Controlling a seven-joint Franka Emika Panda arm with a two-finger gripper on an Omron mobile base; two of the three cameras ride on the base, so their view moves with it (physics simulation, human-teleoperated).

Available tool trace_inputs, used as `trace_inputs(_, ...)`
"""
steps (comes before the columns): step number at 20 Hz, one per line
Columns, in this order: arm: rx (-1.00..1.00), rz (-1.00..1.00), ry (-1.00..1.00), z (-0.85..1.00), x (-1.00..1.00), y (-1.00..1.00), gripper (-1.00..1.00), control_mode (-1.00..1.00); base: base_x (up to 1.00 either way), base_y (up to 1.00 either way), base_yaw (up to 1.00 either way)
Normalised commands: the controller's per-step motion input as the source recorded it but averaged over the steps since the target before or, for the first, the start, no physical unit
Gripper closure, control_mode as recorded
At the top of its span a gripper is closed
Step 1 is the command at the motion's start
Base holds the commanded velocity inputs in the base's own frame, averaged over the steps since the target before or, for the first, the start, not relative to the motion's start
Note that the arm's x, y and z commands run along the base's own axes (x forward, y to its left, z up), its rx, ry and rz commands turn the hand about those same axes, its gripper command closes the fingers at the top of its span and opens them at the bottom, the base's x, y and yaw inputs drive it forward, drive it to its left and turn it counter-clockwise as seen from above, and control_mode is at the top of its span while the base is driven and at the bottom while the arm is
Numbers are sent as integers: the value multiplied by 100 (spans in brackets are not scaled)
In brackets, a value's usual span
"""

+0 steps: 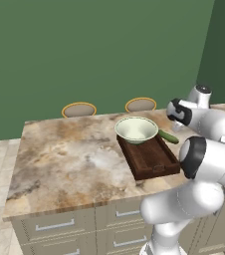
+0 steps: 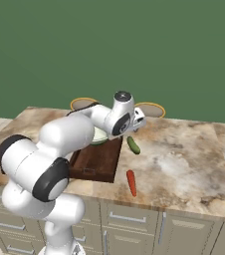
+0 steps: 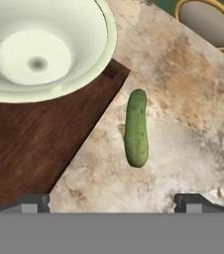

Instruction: Place the two vegetables and bowl onto the tray for setting up a vegetable dip station.

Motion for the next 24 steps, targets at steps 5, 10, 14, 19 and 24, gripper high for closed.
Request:
trace_inputs(5,0,15,0,-5,7,-1,-100,-100,0,0,0)
trace_inputs(10,-1,13,0,-13,8,0,-100,-100,0,0,0)
trace_inputs(14,-3,10,0,-10,7,0,-100,-100,0,0,0)
trace_inputs(19,-4,8,0,-5,2,5,-100,-100,0,0,0)
trace_inputs(24,-6,5,0,-3,0,14,-100,-100,0,0,0)
